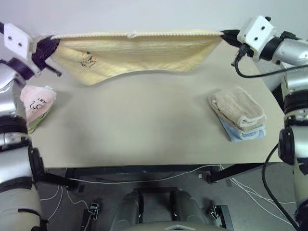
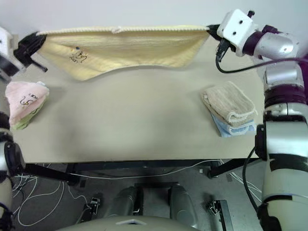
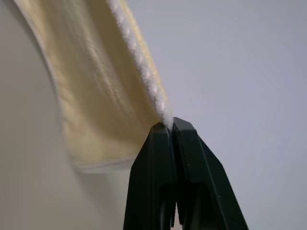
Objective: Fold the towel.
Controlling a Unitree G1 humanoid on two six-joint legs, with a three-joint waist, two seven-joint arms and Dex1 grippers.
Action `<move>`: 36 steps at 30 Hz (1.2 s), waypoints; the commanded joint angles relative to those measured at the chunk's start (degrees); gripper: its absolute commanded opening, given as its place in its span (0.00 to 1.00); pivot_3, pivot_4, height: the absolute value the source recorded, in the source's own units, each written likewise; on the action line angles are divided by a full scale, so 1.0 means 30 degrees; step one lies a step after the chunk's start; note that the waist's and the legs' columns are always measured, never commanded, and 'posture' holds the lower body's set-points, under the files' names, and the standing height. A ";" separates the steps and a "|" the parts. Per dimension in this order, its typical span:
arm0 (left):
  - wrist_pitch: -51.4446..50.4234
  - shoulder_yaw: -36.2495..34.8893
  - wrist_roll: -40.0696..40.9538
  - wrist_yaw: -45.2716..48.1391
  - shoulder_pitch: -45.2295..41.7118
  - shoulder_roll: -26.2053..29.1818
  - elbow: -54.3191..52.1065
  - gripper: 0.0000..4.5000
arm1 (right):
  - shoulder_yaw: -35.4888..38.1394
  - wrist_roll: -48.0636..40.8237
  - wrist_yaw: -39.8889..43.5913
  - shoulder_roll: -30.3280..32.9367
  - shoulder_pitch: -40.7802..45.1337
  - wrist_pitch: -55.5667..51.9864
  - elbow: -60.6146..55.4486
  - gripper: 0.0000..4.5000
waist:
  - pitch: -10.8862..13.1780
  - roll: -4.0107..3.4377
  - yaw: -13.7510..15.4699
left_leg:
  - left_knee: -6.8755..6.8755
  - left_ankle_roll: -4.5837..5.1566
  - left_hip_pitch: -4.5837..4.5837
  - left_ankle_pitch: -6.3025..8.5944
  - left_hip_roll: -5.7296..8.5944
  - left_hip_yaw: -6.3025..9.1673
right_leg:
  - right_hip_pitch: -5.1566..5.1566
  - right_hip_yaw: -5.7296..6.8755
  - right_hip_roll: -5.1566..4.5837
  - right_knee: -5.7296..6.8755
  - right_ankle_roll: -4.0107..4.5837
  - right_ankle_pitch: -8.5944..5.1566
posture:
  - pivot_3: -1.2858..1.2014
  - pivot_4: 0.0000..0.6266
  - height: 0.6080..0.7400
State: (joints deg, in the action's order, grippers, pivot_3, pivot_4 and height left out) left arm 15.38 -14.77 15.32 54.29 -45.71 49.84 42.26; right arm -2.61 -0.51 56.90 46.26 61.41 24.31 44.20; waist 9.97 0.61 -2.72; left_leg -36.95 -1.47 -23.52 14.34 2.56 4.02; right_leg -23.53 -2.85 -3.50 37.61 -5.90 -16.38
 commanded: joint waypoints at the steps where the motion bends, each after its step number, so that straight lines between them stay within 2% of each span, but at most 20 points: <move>1: -0.1888 -0.1496 0.2185 0.2514 0.4046 0.1138 -0.3918 0.00 | 0.0874 -0.2355 0.2267 0.1057 -0.3529 -0.3001 -0.5019 0.00 | 0.0009 -0.0014 0.0008 | 0.0013 0.0002 -0.0002 0.0001 -0.0007 -0.0006 | -0.0005 -0.0005 -0.0014 -0.0011 0.0000 0.0000 | 0.52 0.24 1.00; 4: -0.3795 -0.2411 0.3357 0.3852 0.8960 0.1602 -0.7573 0.00 | 0.1226 -0.4019 0.3466 0.1774 -0.7799 -0.5861 -0.9663 0.00 | 0.0019 -0.0023 0.0079 | -0.0045 0.0011 -0.0045 0.0006 -0.0012 -0.0010 | -0.0058 -0.0014 -0.0027 0.0055 0.0002 -0.0001 | 0.52 0.24 1.00; 7: -0.5077 -0.3213 0.3954 0.4454 1.2434 0.1871 -1.0130 0.00 | 0.1603 -0.5427 0.4513 0.2772 -1.1050 -0.8270 -1.3166 0.00 | 0.0021 -0.0027 0.0201 | -0.0055 0.0013 -0.0060 0.0008 -0.0012 -0.0012 | -0.0081 -0.0028 -0.0043 0.0063 0.0006 -0.0003 | 0.52 0.24 1.00; 12: -0.7170 -0.4580 0.5221 0.5054 1.5951 0.1704 -1.3090 0.00 | 0.2505 -0.7334 0.5844 0.4398 -1.4285 -1.1418 -1.6333 0.00 | 0.0022 -0.0029 0.0519 | -0.0045 0.0019 0.0042 0.0018 -0.0013 -0.0009 | 0.0041 -0.0024 -0.0062 -0.0015 0.0011 -0.0005 | 0.52 0.24 1.00; 17: -0.8289 -0.4906 0.5432 0.5407 1.7848 0.1692 -1.4565 0.00 | 0.3122 -0.8504 0.6767 0.5315 -1.6237 -1.3337 -1.8243 0.00 | 0.0021 -0.0029 0.0639 | -0.0035 0.0024 0.0046 0.0025 -0.0025 -0.0007 | 0.0058 -0.0028 -0.0069 -0.0058 0.0013 -0.0005 | 0.52 0.24 1.00; 20: -0.8268 -0.4636 0.5063 0.5153 1.7701 0.1575 -1.4455 0.00 | 0.3002 -0.8323 0.6710 0.5214 -1.6443 -1.3515 -1.8505 0.00 | 0.0020 -0.0027 0.0658 | -0.0035 0.0024 0.0047 0.0025 -0.0025 -0.0007 | 0.0069 -0.0026 -0.0073 -0.0071 0.0015 -0.0004 | 0.52 0.24 1.00; 23: -0.7773 -0.4152 0.4286 0.4380 1.6616 0.1446 -1.3524 0.00 | 0.2565 -0.7731 0.5981 0.4478 -1.5429 -1.3132 -1.7803 0.00 | 0.0019 -0.0026 0.0665 | -0.0035 0.0023 0.0046 0.0026 -0.0025 -0.0006 | 0.0068 -0.0021 -0.0074 -0.0080 0.0016 -0.0003 | 0.52 0.24 1.00; 26: -0.6231 -0.2894 0.2034 0.2193 1.3553 0.1132 -1.0592 0.00 | 0.1723 -0.6371 0.4927 0.3279 -1.3139 -1.2268 -1.5621 0.00 | 0.0015 -0.0031 0.0665 | -0.0035 0.0022 0.0060 0.0025 -0.0023 -0.0005 | 0.0076 -0.0018 -0.0071 -0.0079 0.0015 -0.0001 | 0.52 0.24 1.00; 36: -0.2805 0.0430 -0.1198 0.0480 0.7429 -0.0223 -0.4332 0.00 | -0.0447 -0.2690 0.3210 0.0270 -0.7487 -0.8743 -0.7919 0.00 | 0.0016 -0.0028 0.0598 | -0.0037 0.0026 0.0012 0.0025 -0.0013 -0.0033 | 0.0015 -0.0001 -0.0038 -0.0081 0.0006 0.0006 | 0.52 0.24 1.00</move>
State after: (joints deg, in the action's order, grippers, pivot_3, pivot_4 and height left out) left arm 4.56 -13.63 13.30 57.15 -21.93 48.79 27.63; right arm -4.15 -9.97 67.86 47.31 36.97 -4.23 18.45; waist 10.01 0.52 -0.92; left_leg -37.07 -1.40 -23.48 14.41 2.51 3.92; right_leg -23.49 -2.86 -3.60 37.38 -5.89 -16.37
